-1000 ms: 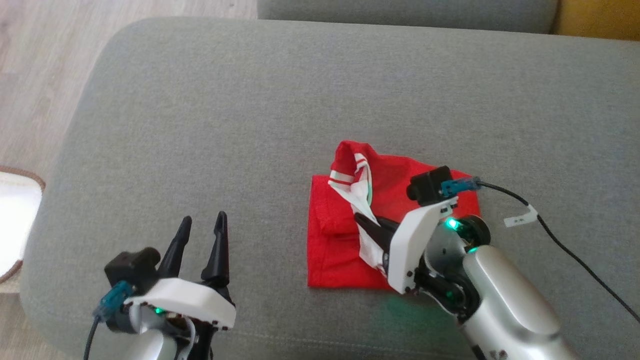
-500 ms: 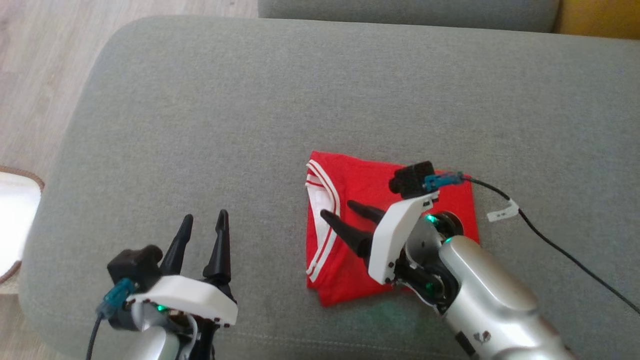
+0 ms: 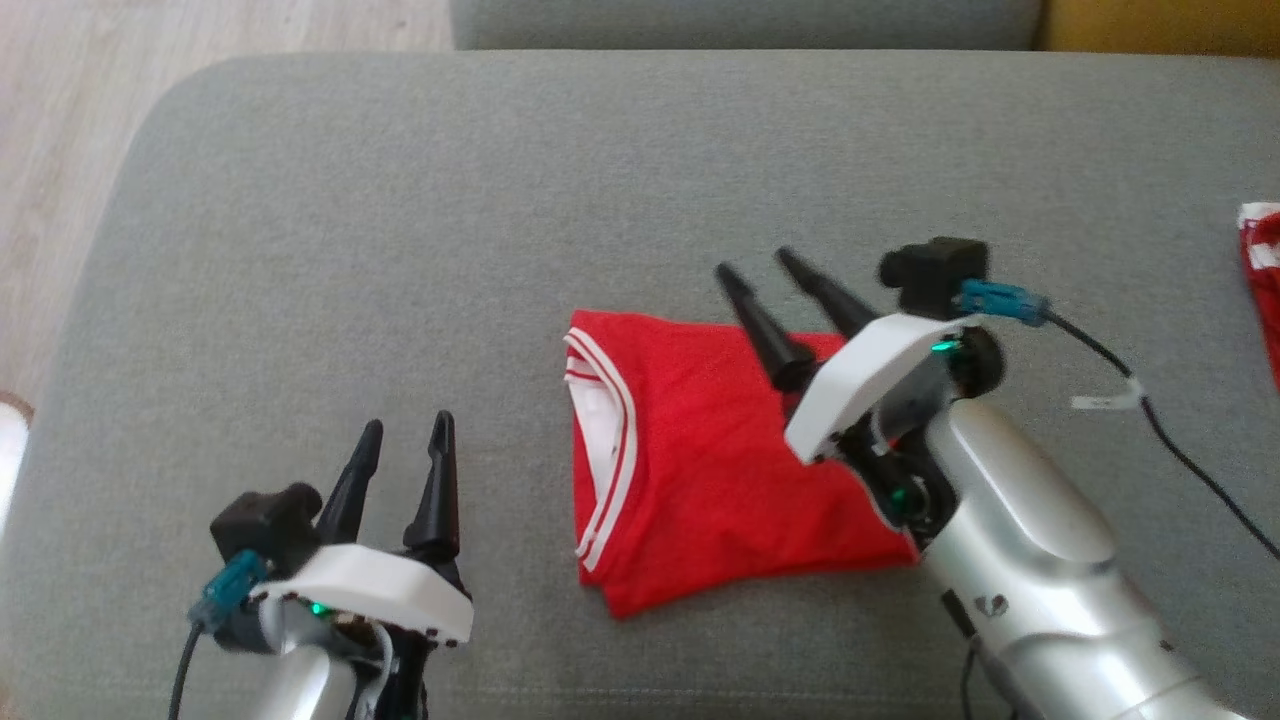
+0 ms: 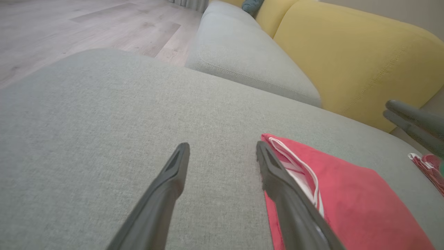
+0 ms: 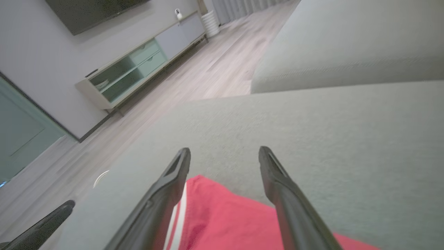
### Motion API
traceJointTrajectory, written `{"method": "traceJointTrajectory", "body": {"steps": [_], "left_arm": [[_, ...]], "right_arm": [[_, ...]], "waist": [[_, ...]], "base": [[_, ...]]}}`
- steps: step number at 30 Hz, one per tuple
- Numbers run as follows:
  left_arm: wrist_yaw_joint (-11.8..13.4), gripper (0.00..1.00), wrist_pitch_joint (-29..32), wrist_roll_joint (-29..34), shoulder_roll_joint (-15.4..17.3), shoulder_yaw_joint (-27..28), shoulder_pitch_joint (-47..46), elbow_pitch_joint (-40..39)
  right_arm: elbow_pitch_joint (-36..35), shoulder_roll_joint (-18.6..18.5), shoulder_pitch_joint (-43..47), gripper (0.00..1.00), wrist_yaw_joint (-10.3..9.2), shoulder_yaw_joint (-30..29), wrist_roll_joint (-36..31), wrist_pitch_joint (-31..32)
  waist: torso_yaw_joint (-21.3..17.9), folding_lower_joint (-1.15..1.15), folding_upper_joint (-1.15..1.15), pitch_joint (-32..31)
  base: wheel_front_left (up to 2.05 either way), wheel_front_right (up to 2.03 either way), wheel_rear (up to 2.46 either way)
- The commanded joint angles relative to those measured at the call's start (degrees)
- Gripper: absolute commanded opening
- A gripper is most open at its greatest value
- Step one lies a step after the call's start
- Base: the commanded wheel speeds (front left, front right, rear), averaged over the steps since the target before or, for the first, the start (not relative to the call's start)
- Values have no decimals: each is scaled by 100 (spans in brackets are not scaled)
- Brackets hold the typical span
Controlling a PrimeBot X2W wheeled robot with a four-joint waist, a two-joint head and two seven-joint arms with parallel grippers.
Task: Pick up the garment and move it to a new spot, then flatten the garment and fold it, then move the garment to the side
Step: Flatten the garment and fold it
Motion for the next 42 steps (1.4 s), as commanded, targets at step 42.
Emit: {"method": "traceJointTrajectory", "body": {"steps": [42], "left_arm": [[242,100,-320,541,25,336,151,-125]], "right_arm": [[-2303,130,2955,100,37,-2930,-2641,-1376]], "waist": [[-297,0,0,-555]], "base": [[0,0,0]]}}
